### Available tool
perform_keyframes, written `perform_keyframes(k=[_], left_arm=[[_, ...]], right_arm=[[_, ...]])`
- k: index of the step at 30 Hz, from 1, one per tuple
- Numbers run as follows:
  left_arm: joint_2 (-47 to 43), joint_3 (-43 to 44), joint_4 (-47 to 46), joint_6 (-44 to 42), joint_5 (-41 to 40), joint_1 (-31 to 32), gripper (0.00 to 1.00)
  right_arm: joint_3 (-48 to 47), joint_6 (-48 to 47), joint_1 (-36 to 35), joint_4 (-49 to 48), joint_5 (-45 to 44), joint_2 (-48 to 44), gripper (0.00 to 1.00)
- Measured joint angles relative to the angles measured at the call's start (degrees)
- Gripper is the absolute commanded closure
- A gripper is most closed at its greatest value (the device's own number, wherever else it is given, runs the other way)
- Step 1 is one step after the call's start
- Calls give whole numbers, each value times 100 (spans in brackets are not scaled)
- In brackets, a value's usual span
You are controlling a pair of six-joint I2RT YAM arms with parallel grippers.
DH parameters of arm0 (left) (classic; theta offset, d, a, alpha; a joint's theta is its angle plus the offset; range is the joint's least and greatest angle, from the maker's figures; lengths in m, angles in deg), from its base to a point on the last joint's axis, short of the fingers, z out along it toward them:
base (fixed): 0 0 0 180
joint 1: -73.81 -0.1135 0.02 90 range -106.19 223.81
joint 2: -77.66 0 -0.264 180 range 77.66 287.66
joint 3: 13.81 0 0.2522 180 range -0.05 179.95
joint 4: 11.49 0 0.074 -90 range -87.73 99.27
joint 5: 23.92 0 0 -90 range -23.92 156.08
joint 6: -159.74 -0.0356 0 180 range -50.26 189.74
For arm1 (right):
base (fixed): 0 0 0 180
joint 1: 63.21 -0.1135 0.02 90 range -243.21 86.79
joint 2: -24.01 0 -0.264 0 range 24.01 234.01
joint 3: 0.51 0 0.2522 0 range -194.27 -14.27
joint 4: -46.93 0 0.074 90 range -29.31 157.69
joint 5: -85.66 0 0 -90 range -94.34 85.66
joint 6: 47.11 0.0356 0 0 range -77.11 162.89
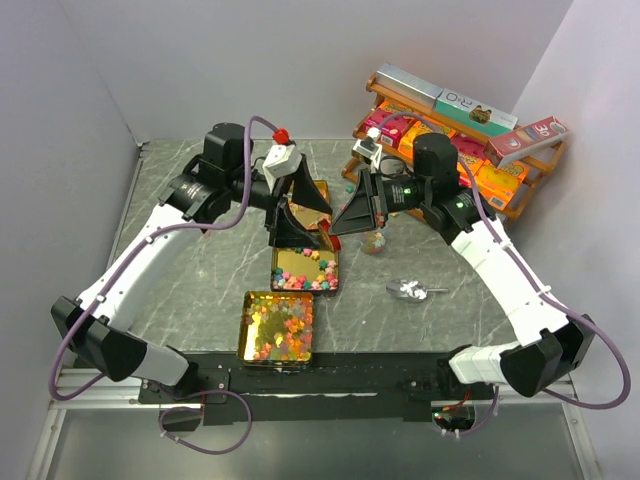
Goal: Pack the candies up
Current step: Close the bottle lid on the packing bottle.
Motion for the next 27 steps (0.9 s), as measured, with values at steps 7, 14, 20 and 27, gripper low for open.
perform_keyframes(k=[7, 14, 20, 27], left_arm=[[9, 0, 221, -232, 81, 192, 56], [90, 2, 702, -557, 227, 225, 92], [153, -68, 509, -92, 96, 251, 99], [522, -505, -599, 1309, -586, 297, 94]], right_arm=[[90, 275, -35, -278, 138, 81, 100], [166, 487, 28, -337, 358, 81, 98], [188, 356, 160, -260, 98, 70, 63], [188, -564, 365, 748, -1602, -151, 46]])
